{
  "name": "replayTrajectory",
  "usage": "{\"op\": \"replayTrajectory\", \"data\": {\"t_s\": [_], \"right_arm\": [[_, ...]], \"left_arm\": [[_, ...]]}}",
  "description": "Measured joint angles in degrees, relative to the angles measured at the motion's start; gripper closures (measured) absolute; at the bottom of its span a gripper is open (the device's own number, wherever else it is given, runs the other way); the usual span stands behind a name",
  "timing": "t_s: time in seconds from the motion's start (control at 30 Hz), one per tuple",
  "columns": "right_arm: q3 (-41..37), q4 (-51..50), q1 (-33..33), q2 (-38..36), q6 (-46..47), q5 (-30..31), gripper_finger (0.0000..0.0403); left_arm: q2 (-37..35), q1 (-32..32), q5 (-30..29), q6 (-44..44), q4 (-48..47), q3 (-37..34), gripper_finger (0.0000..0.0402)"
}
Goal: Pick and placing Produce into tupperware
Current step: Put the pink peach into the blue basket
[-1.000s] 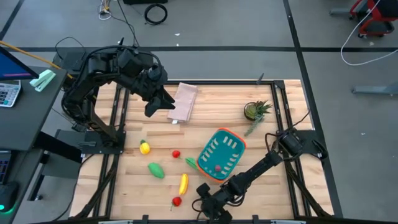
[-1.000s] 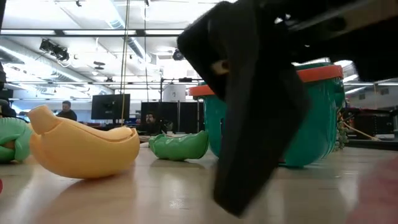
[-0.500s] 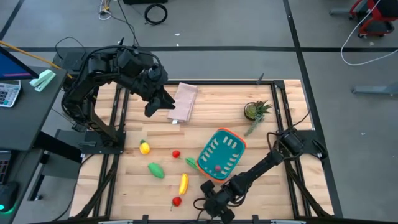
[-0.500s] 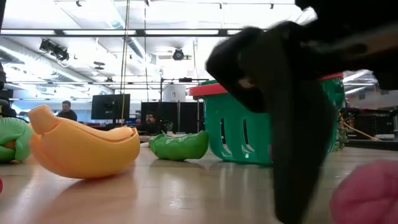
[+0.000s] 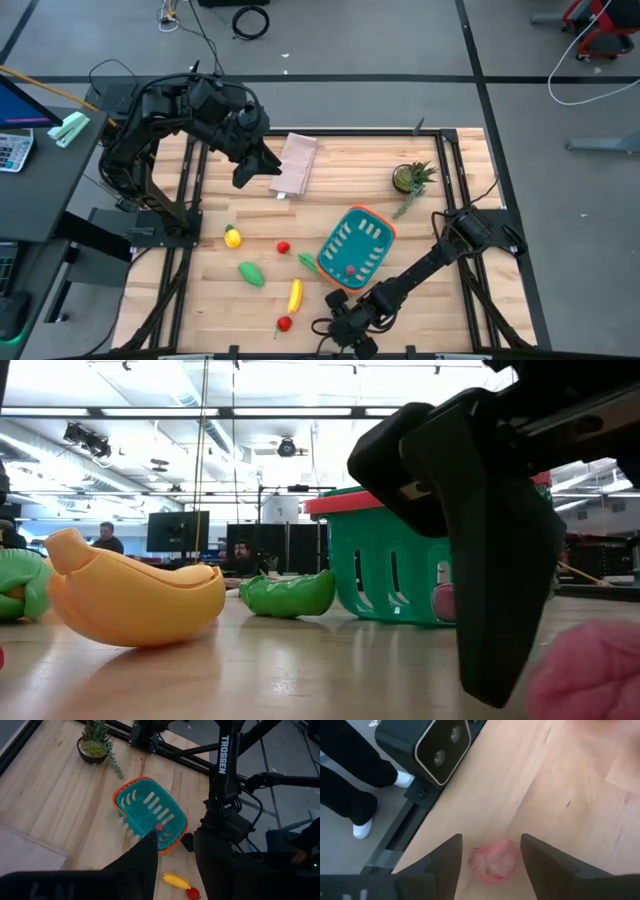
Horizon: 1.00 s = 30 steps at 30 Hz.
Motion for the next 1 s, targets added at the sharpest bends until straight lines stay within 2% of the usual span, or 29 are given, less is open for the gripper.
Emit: {"op": "replayTrajectory", "data": {"t_s": [0.17, 0.43, 0.57, 0.73, 0.9, 1.0], "right_arm": [[-0.01, -1.19, 0.0, 0.0, 0.03, 0.01, 0.0233], [0.06, -2.0, -0.03, -0.33, 4.36, 0.01, 0.035], [-0.07, -2.65, -0.15, -3.01, 6.6, 2.37, 0.036], [-0.07, -2.26, -0.44, -11.7, 12.47, 9.44, 0.036], [0.1, -2.78, -1.25, -23.59, 12.14, 20.73, 0.036], [0.15, -10.02, -2.83, -29.44, 11.08, 28.48, 0.0355]], "left_arm": [[0.0, 0.0, 0.0, 0.0, 0.0, 0.0, 0.0267], [0.0, 0.0, 0.0, -0.02, 0.0, 0.0, 0.0276], [0.0, 0.0, 0.0, -0.02, 0.0, 0.0, 0.028], [0.0, -0.04, 0.0, -0.15, 0.01, 0.0, 0.0279], [0.0, -0.04, 0.0, -0.57, 0.04, 0.0, 0.0283], [0.0, -0.04, 0.0, -0.63, 0.06, 0.0, 0.0287]]}}
